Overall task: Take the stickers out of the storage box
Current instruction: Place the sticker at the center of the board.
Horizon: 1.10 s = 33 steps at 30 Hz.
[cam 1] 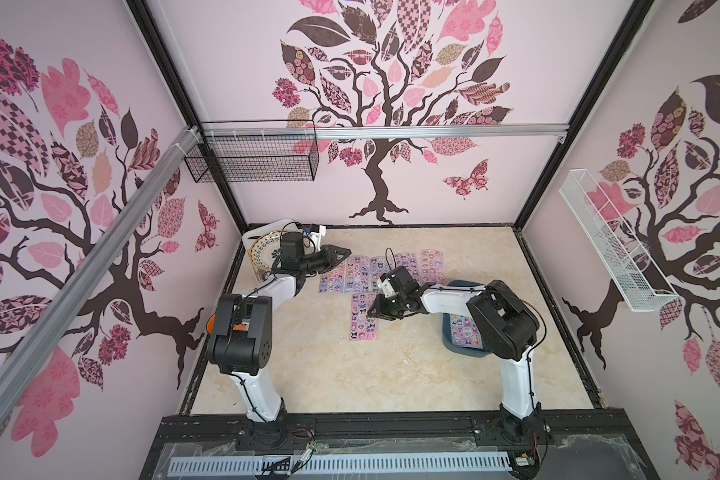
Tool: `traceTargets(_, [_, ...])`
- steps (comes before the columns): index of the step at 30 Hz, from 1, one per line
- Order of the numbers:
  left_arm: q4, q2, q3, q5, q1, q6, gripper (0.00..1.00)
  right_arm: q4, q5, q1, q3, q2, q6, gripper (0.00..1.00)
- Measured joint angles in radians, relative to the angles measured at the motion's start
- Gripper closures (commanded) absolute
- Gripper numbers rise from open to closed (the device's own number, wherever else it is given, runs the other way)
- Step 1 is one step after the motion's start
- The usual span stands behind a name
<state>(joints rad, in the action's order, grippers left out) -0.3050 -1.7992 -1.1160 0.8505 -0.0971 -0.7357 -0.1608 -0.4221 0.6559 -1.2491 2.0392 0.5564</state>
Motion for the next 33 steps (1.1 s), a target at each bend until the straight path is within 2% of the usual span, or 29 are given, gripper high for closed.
traceTargets(12, [0.000,0.000,0.000,0.000,-0.002,0.000,0.73,-0.063,0.055,0.000,0.010,-0.030,-0.021,0.72])
traceTargets(33, [0.017,0.000,-0.001,-0.002,-0.013,0.015,0.73,-0.084,0.069,0.000,0.013,-0.041,-0.027,0.72])
